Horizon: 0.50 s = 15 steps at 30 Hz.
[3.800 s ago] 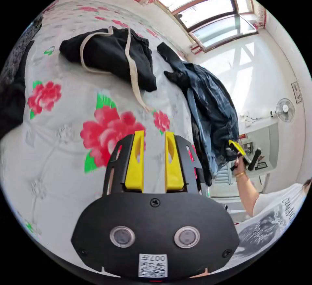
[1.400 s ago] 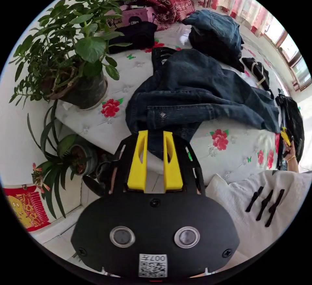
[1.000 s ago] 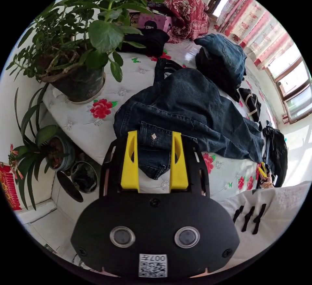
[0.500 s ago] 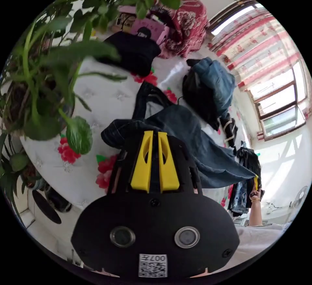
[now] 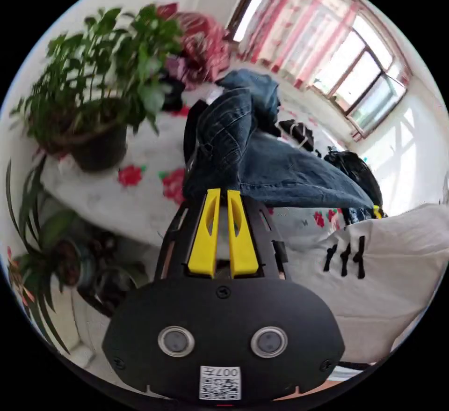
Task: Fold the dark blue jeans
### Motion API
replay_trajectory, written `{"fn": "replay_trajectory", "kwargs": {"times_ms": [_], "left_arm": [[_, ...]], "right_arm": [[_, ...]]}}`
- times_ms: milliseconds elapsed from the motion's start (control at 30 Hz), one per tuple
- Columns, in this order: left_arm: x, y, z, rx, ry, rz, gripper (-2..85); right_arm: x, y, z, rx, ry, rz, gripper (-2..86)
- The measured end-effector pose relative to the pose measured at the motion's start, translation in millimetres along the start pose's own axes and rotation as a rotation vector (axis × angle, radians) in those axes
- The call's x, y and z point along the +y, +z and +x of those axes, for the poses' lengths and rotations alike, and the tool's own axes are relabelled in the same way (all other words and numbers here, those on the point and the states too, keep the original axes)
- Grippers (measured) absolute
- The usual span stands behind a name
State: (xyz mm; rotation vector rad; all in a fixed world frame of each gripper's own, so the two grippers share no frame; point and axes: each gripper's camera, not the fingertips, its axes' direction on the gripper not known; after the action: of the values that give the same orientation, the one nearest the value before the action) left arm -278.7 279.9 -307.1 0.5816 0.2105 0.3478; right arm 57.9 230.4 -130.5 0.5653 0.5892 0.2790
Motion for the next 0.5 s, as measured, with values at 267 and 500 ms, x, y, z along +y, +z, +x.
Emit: {"fn": "replay_trajectory", "kwargs": {"times_ms": [267, 500], "left_arm": [[82, 60, -40, 0.058, -0.341, -0.14, -0.2], [82, 48, -29, -0.074, -0.348, -0.169, -0.5]], "right_arm": [[60, 33, 74, 0.014, 0.282, -0.119, -0.1], [33, 30, 39, 0.216, 0.034, -0.217, 1.8]]}}
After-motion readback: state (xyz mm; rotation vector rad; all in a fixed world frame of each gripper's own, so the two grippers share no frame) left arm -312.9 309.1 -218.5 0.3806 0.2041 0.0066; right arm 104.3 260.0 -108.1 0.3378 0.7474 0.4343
